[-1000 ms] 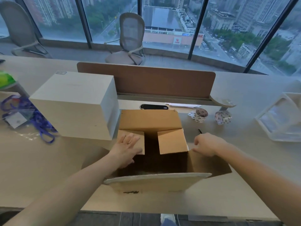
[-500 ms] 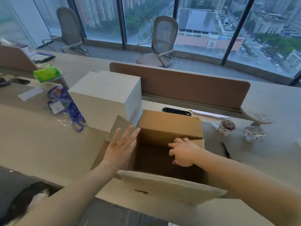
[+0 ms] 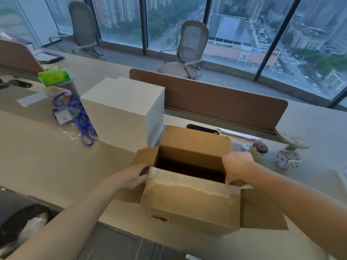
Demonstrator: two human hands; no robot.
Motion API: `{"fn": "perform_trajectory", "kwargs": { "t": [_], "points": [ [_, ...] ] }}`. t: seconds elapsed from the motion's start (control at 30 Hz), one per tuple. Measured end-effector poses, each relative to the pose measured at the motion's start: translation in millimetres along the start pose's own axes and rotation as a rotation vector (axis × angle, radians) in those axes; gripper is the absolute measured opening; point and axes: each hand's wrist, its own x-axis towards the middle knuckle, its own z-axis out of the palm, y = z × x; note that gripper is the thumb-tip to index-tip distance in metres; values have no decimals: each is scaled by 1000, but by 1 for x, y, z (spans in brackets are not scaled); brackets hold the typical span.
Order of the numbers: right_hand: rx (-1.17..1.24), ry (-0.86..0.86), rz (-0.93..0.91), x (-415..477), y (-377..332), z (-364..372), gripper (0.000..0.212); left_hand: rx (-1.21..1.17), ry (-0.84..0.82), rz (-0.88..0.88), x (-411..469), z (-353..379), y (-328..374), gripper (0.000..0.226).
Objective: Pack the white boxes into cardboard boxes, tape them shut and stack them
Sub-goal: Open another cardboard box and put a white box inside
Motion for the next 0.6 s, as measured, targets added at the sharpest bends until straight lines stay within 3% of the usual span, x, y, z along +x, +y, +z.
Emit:
{"fn": "perform_trajectory", "kwargs": {
  "t": [0.07,0.27,0.4,0.43,0.5,0.6],
  "points": [
    [73,-67,29,-4,13,19,50,-93,-16,-23,2,0,-11,72],
    [663,-245,2,-19,48,47,88,-296,15,-4,8,5,-14,72],
    [1080,-213,100,-22,47,84,98,-307,-86,-37,14,11,-8,91],
    [1119,-202,118,-23,44,92,103,-251,-120,-45,14,13,-6,96],
    [1122,-225,80,-25,36,101,132,-118,-160,-83,13,14,0,104],
    [961,-305,18,-26,21,106,162,100,-176,-82,7,19,11,121]
  ]
}}
